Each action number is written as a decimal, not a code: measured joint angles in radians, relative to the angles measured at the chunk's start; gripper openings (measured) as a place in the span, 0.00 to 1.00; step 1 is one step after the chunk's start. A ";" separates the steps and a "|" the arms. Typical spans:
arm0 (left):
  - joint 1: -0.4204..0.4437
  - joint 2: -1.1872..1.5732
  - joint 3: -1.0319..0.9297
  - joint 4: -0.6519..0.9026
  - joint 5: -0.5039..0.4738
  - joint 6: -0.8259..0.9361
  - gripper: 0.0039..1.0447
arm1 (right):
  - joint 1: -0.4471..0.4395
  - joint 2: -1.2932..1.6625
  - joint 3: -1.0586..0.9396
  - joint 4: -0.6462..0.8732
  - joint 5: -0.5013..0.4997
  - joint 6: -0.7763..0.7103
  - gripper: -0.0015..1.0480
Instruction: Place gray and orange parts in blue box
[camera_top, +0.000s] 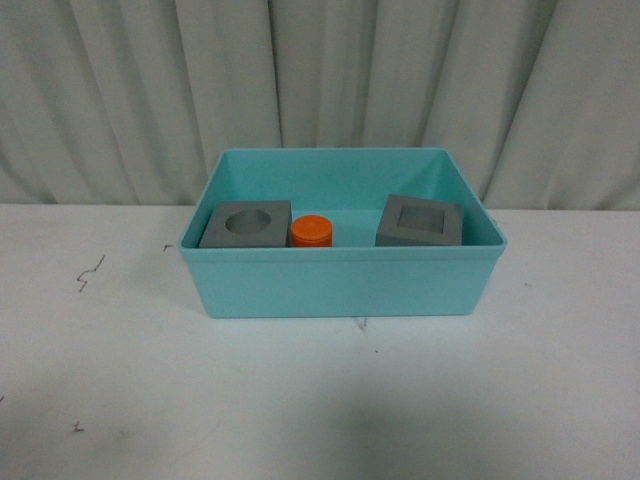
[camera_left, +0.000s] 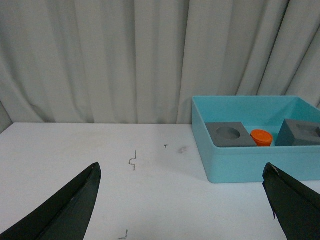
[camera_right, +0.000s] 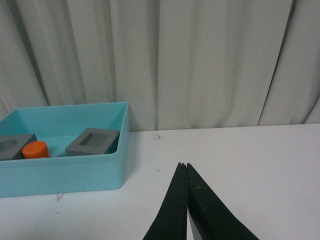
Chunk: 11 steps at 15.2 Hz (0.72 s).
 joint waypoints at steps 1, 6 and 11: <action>0.000 0.000 0.000 0.000 0.000 0.000 0.94 | 0.000 -0.026 0.000 -0.023 0.000 0.000 0.02; 0.000 0.000 0.000 0.000 0.000 0.000 0.94 | 0.000 -0.113 0.000 -0.115 0.000 0.000 0.02; 0.000 0.000 0.000 0.001 0.000 0.000 0.94 | 0.000 -0.289 0.000 -0.304 -0.001 0.000 0.02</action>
